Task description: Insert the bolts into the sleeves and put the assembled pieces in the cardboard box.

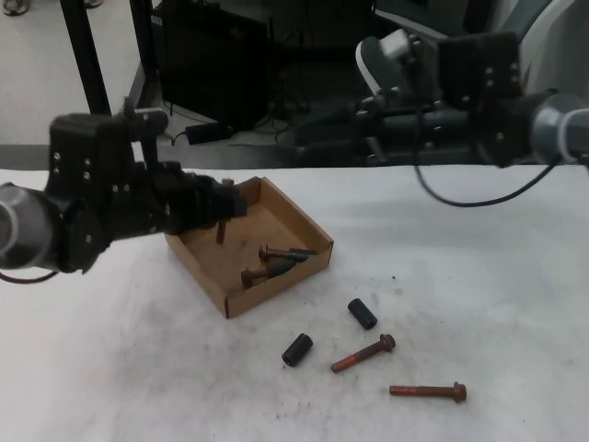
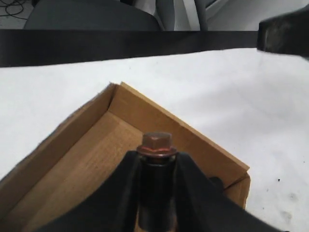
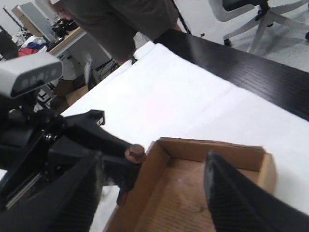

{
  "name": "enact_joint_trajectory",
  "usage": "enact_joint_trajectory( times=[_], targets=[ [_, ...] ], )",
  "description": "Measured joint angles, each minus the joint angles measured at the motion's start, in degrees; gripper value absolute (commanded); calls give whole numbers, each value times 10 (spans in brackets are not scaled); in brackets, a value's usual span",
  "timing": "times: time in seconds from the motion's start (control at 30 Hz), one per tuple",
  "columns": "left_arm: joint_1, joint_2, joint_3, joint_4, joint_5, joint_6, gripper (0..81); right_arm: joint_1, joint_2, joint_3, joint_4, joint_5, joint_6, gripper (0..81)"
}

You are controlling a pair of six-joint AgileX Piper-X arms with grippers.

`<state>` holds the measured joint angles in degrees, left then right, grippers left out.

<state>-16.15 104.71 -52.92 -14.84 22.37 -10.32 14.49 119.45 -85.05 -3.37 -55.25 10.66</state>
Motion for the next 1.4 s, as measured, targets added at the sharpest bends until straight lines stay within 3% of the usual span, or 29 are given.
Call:
enact_joint_trajectory(
  times=[0.33, 0.4, 0.57, 0.63, 0.77, 1.03, 1.4],
  targets=[
    [-3, 11, -1, 3, 0, 0, 32, -27, 0, 0, 0, 0, 0, 582],
    [-3, 13, -1, 3, 0, 0, 109, -27, 0, 0, 13, 0, -1, 582],
    [-3, 13, -1, 4, 21, -13, 427, -27, 0, 0, 59, 5, -22, 582],
    [-4, 13, -1, 13, 24, -30, 485, -27, 0, 0, 85, 11, -27, 582],
    [-4, 13, -3, 65, 26, -43, 489, -27, -3, 0, 154, 39, -45, 582],
    [-5, 3, -3, 113, 30, -44, 489, -19, -47, 0, 308, 182, -133, 582],
    [-26, -111, -4, 411, -18, 84, 490, 57, -90, 0, 446, 355, -144, 582]
  ],
)
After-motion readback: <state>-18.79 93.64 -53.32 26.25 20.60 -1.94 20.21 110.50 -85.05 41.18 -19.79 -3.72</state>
